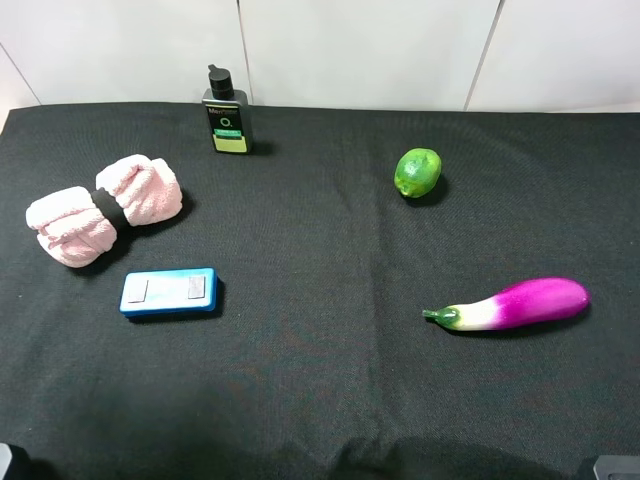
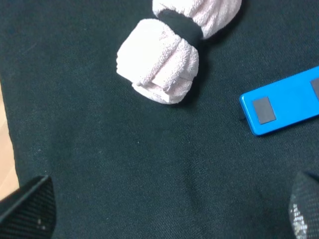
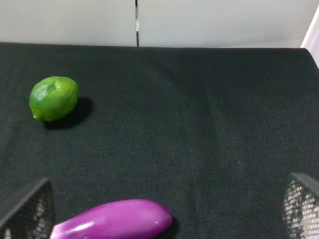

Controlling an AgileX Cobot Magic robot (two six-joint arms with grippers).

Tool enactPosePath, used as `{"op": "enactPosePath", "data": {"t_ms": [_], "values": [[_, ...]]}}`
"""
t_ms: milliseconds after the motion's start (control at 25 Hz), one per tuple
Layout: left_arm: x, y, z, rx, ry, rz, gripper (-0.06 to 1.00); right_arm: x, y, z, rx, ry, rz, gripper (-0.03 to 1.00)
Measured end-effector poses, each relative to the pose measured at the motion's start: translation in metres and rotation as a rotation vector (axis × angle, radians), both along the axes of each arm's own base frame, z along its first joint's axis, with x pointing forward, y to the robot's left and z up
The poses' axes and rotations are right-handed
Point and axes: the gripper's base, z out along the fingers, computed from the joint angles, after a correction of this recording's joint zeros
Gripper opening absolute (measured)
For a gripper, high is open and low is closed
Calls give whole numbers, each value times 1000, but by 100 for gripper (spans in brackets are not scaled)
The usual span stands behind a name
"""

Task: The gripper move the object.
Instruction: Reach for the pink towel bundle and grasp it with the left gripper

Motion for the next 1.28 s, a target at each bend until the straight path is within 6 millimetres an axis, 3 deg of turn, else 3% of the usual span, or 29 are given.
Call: {"op": "enactPosePath", "data": {"t_ms": [520, 960, 1280], "values": [[59, -20, -3, 89, 119, -94, 99, 0, 0, 0, 0, 0, 0, 69], [106, -34, -29, 130, 222, -149, 99, 0, 0, 0, 0, 0, 0, 69], [136, -42, -61, 164, 280, -222, 99, 0, 0, 0, 0, 0, 0, 69]]}}
